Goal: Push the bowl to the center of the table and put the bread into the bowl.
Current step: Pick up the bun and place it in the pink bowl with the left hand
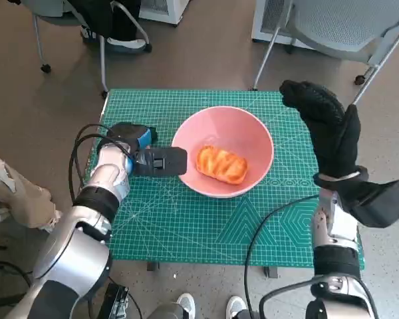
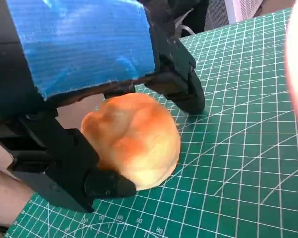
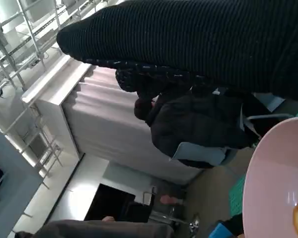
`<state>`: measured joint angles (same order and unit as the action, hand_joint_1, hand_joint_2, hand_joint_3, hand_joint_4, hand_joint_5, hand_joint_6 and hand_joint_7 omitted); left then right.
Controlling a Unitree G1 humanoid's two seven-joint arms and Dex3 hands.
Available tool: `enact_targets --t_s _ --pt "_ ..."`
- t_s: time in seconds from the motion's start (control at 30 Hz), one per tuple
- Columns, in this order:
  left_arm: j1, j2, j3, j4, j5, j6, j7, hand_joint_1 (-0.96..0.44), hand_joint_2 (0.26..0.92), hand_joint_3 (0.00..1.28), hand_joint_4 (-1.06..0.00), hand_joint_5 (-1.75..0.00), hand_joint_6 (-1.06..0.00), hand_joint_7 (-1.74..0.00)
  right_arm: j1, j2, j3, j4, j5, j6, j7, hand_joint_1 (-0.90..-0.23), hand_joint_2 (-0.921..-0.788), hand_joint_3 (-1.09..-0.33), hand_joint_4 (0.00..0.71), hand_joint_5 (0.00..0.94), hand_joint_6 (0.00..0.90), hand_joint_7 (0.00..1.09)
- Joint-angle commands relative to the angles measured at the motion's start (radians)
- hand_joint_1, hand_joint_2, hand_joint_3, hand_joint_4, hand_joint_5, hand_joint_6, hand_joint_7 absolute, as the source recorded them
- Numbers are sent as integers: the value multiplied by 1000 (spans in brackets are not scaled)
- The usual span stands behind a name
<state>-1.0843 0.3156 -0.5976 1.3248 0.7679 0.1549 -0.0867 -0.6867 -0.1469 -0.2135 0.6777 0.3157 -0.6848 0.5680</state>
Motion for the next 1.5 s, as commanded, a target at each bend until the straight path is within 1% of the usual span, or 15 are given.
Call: enact_targets --t_s 0.03,0.37,0.57,0.6,0.67,0.73,0.77,0.8,0.83,0.87,0.9,0.97,1.07,1.23,1.5 --pt "3 21 7 -1 -11 -13 -12 12 767 340 -708 -1317 -658 -1003 7 11 6 21 -2 8 -7 -680 -921 -815 176 0 -1 522" --pt "-20 42 34 -26 -38 -32 -31 3 766 328 -717 -1325 -687 -967 -1 21 8 34 -6 1 -9 -680 -921 -816 176 0 -1 521" --pt "-34 73 60 -93 -60 -48 -46 1 761 350 -668 -1369 -700 -975 -10 26 7 52 -5 -10 -6 -672 -921 -817 176 0 -1 521" --pt "-34 79 65 -109 -62 -50 -47 1 738 399 -639 -1408 -708 -978 -11 26 7 55 -5 -12 -5 -670 -921 -818 176 0 -1 521" --pt "-29 96 76 -155 -67 -54 -47 2 718 445 -607 -1452 -719 -974 -13 28 7 58 -4 -16 -4 -668 -921 -818 176 0 -1 521" --pt "-17 118 91 -220 -75 -54 -52 2 708 469 -588 -1481 -726 -966 -15 30 7 62 -3 -20 -3 -667 -921 -819 176 0 -1 521" --pt "-2 138 107 -289 -83 -49 -61 2 705 479 -581 -1495 -727 -961 -16 31 7 66 -4 -23 -3 -666 -921 -819 176 0 -1 521" --pt "11 154 119 -341 -89 -44 -70 2 707 471 -594 -1481 -723 -960 -18 33 7 70 -4 -25 -2 -666 -921 -819 176 0 0 521" --pt "30 173 137 -414 -94 -35 -78 1 724 456 -590 -1480 -693 -989 -19 34 7 73 -4 -26 -2 -666 -921 -819 176 0 -1 521" --pt "45 186 150 -466 -97 -28 -85 1 725 440 -619 -1447 -696 -984 -21 34 6 75 -4 -28 -2 -666 -921 -819 176 0 0 522" --pt "70 203 170 -549 -100 -15 -92 1 745 419 -614 -1444 -664 -1016 -22 35 6 77 -3 -29 -1 -666 -921 -818 177 0 0 522" --pt "114 230 209 -698 -104 11 -107 1 762 347 -689 -1341 -683 -994 -24 38 6 81 -3 -32 0 -666 -921 -818 177 1 0 522" --pt "157 250 250 -845 -102 40 -121 1 778 292 -736 -1274 -693 -984 -29 43 5 89 -1 -34 3 -666 -921 -817 177 1 0 522" --pt "207 265 296 -986 -103 45 -130 1 780 272 -754 -1246 -711 -966 -36 47 4 100 3 -35 8 -669 -921 -815 177 1 0 523" --pt "240 269 329 -1110 -86 64 -177 1 765 280 -768 -1227 -744 -939 -44 49 3 113 7 -40 15 -681 -921 -812 178 1 1 523"
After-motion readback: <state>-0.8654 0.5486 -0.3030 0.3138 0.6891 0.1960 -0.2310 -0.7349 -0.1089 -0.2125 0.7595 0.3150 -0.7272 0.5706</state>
